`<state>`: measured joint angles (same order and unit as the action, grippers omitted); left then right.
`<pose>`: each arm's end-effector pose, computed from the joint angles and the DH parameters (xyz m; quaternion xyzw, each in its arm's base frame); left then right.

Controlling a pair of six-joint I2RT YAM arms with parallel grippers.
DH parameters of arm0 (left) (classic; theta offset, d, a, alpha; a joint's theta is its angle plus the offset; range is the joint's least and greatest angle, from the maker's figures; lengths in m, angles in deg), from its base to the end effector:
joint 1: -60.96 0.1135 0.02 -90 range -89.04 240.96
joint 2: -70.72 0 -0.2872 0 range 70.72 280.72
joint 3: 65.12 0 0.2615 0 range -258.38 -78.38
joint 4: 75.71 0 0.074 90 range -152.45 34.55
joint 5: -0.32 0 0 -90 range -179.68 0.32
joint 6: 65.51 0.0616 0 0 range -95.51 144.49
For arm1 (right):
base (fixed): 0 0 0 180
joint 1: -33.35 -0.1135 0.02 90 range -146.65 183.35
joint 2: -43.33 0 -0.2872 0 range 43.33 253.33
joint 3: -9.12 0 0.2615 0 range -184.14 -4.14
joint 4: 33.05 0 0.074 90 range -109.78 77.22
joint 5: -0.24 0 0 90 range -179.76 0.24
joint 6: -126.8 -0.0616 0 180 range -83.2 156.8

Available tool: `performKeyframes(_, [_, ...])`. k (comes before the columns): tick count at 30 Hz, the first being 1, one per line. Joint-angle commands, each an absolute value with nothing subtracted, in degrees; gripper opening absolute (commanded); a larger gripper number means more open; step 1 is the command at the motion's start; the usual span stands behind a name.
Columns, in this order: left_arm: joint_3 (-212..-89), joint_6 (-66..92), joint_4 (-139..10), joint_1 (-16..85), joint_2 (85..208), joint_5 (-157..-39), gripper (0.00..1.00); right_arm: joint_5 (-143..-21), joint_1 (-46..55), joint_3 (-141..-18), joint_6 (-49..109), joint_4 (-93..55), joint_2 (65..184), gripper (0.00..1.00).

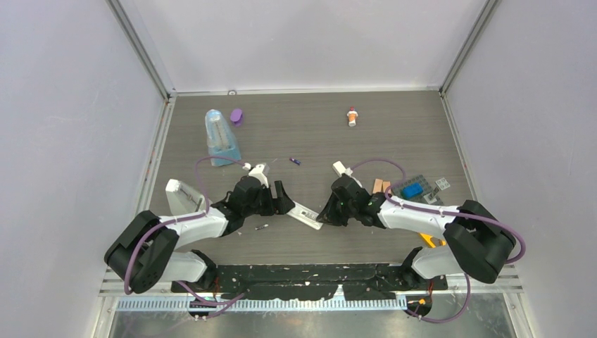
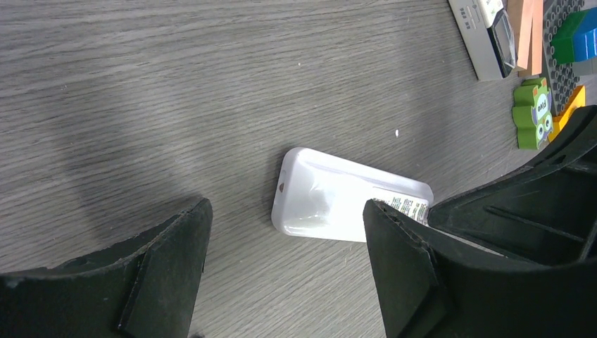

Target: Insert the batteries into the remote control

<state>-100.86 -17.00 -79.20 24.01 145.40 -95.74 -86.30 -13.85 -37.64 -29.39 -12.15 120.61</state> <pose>0.2020 -0.1601 0.1477 -0.0110 0.8878 -0.3258 0.3248 0.1784 0.1981 0.1549 0.1458 0.9321 0.2916 0.1575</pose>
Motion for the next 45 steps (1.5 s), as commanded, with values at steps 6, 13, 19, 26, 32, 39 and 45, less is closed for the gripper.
performKeyframes(6, [-101.55,-16.11,-80.88,24.22,146.13,-95.60,0.80,-89.45,-15.16,-42.95,-26.50,-9.90,124.62,0.10])
performKeyframes(13, [-101.25,-16.42,-81.63,24.24,146.49,-95.79,0.79,-93.60,-16.58,-47.17,-24.49,-2.74,127.74,0.08])
performKeyframes(19, [-100.97,-16.32,-81.54,24.28,145.46,-94.71,0.79,-99.43,-19.48,-53.60,-21.42,5.24,130.97,0.11])
performKeyframes(26, [-102.57,-14.25,-76.78,24.26,139.72,-88.69,0.81,-108.06,-24.33,-62.18,-19.45,14.30,133.85,0.18])
performKeyframes(32, [-105.79,-12.08,-67.52,24.29,130.97,-80.92,0.83,-112.87,-25.85,-64.28,-18.48,16.23,129.34,0.27])
performKeyframes(39, [-106.80,-11.99,-60.11,24.25,121.84,-77.73,0.83,-111.80,-26.33,-61.29,-12.72,9.72,125.29,0.26])
performKeyframes(45, [-106.55,-12.86,-56.65,24.23,115.40,-77.35,0.84,-109.81,-26.37,-64.54,-8.18,9.17,132.40,0.18])
